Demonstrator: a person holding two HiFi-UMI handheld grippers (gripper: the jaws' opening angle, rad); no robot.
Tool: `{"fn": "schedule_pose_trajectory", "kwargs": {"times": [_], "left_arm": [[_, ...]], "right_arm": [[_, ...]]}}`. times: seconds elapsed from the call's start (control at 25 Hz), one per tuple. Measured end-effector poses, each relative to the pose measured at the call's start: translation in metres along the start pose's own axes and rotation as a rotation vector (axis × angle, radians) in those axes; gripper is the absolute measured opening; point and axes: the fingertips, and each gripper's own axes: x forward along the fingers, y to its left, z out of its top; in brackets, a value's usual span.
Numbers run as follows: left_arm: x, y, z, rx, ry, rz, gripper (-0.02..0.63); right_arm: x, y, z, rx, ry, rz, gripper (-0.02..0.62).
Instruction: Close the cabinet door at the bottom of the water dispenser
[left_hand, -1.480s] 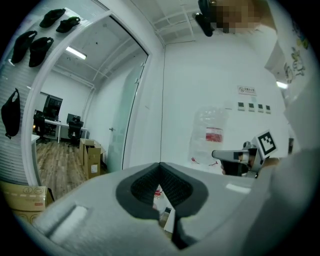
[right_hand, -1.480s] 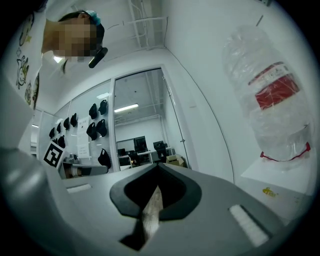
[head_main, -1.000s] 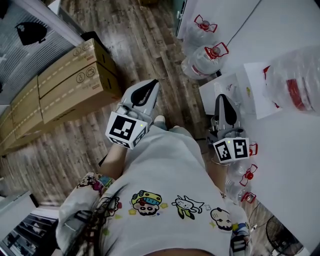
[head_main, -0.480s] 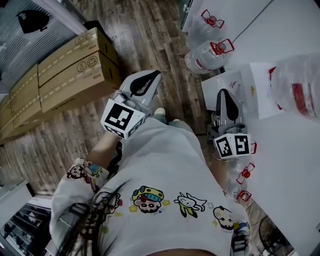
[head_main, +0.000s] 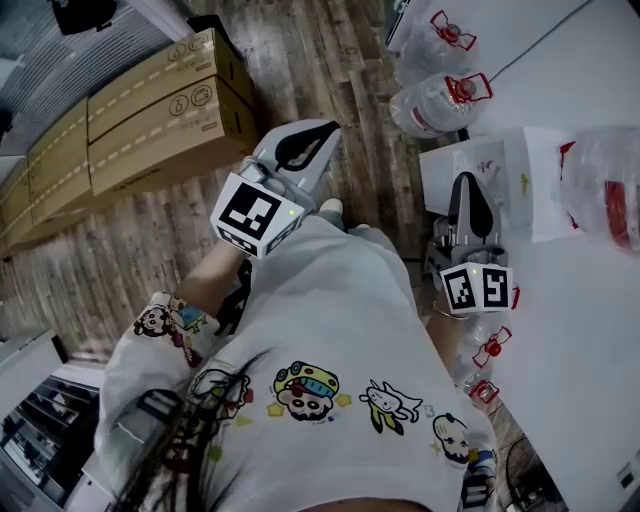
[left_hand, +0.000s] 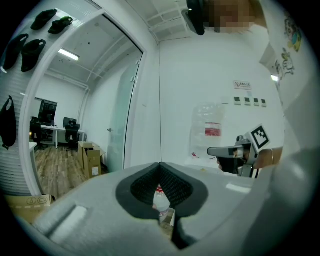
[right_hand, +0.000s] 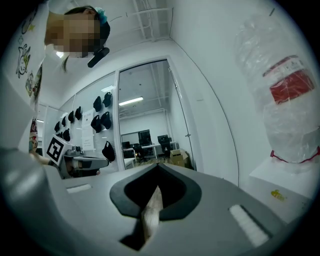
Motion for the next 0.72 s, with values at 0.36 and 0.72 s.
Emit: {"fn": "schedule_pose_trajectory", "kwargs": {"times": [0.36,0.72], "left_arm": [[0.007,0.001,-0.001,0.005,0.012,-0.024,0.000],[0.006,0.003,-0.005,0.005,0.021,-0.026,0.000]], "right_arm": [[0.010,0.006,0.003,-0.019,0.010,0.036,0.009],[0.012,0.006,-0.001,-0.004,0.017,0.023,0.009]]}}
